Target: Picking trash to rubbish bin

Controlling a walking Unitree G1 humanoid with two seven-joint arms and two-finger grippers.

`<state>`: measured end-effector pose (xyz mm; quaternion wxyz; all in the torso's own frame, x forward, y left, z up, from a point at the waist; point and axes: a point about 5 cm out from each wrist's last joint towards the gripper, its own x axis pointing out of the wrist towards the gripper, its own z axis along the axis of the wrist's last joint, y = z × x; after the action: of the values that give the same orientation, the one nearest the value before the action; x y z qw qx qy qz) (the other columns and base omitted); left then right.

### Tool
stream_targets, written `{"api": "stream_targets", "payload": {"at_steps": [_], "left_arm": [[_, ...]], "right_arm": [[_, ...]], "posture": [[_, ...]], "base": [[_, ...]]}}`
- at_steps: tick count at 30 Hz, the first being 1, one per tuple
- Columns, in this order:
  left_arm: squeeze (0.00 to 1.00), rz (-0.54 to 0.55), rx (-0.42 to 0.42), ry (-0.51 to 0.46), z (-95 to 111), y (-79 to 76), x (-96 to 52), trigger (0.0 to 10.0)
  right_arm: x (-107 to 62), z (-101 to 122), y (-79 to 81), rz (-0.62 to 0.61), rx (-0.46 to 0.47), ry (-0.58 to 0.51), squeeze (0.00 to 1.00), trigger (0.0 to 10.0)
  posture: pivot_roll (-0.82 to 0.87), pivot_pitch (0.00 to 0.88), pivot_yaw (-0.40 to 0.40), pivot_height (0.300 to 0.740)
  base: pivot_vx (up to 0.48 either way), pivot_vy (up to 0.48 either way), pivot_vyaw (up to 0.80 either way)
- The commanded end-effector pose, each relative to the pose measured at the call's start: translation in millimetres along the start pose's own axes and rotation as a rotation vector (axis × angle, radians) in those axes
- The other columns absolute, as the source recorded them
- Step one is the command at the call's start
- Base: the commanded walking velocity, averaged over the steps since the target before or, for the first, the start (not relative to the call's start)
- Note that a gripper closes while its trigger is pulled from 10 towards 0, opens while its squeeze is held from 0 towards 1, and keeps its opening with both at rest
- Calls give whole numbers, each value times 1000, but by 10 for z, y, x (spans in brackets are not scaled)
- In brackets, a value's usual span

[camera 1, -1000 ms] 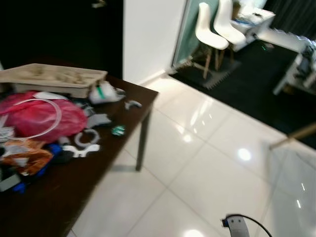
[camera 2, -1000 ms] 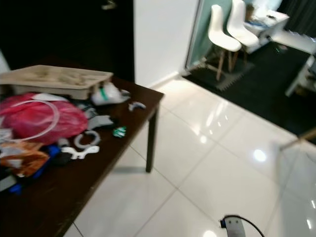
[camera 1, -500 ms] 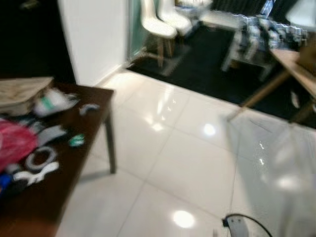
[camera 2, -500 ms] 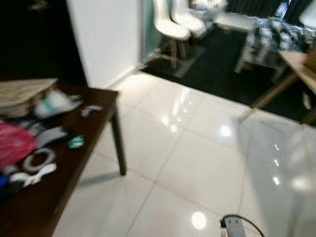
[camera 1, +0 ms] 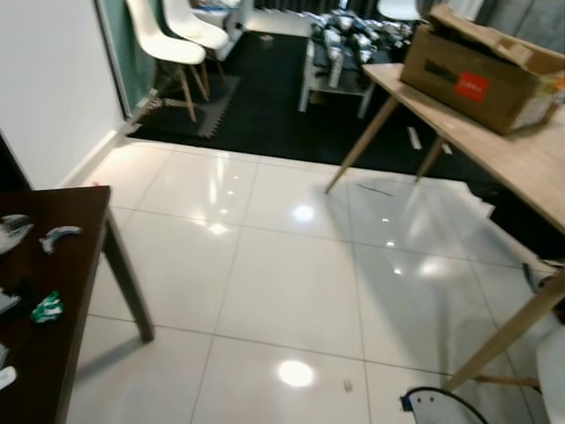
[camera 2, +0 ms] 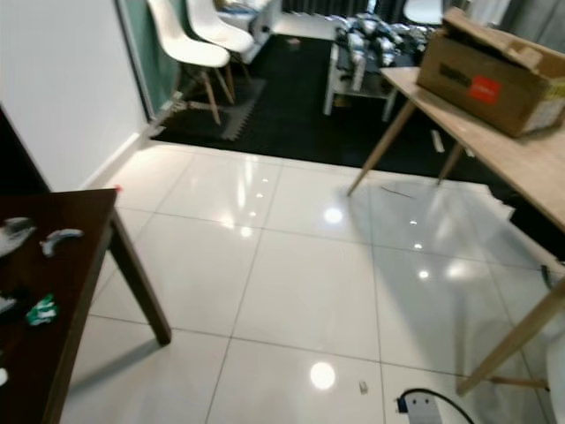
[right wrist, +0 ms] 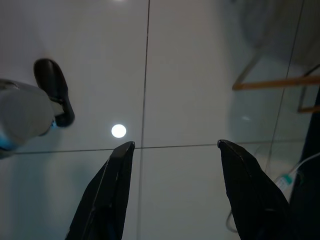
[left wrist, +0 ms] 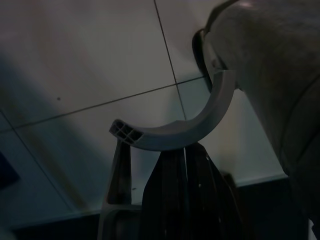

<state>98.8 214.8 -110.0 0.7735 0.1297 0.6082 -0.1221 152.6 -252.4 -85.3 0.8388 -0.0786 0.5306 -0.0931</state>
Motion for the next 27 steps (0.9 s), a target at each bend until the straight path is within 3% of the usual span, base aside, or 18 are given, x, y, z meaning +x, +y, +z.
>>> {"api": "stream_targets", "payload": {"at_steps": [1,17,27], "left_arm": [[0,-48,-11,-73,184,-155,33,10000],[0,-43,-20,-97,261,-142,32,10000],[0,-55,-26,-96,253,-158,33,10000]], "right_arm": [[-7,-101,3,0,1,33,0,10000],[-10,-115,-24,-5,20,28,0,10000],[-9,-101,-10,-1,29,17,0,10000]], "posture": [[52,73,-58,740],[47,69,-55,740],[44,72,-54,740]], "base": [[0,0,-781],[0,0,-781],[78,0,0]]}}
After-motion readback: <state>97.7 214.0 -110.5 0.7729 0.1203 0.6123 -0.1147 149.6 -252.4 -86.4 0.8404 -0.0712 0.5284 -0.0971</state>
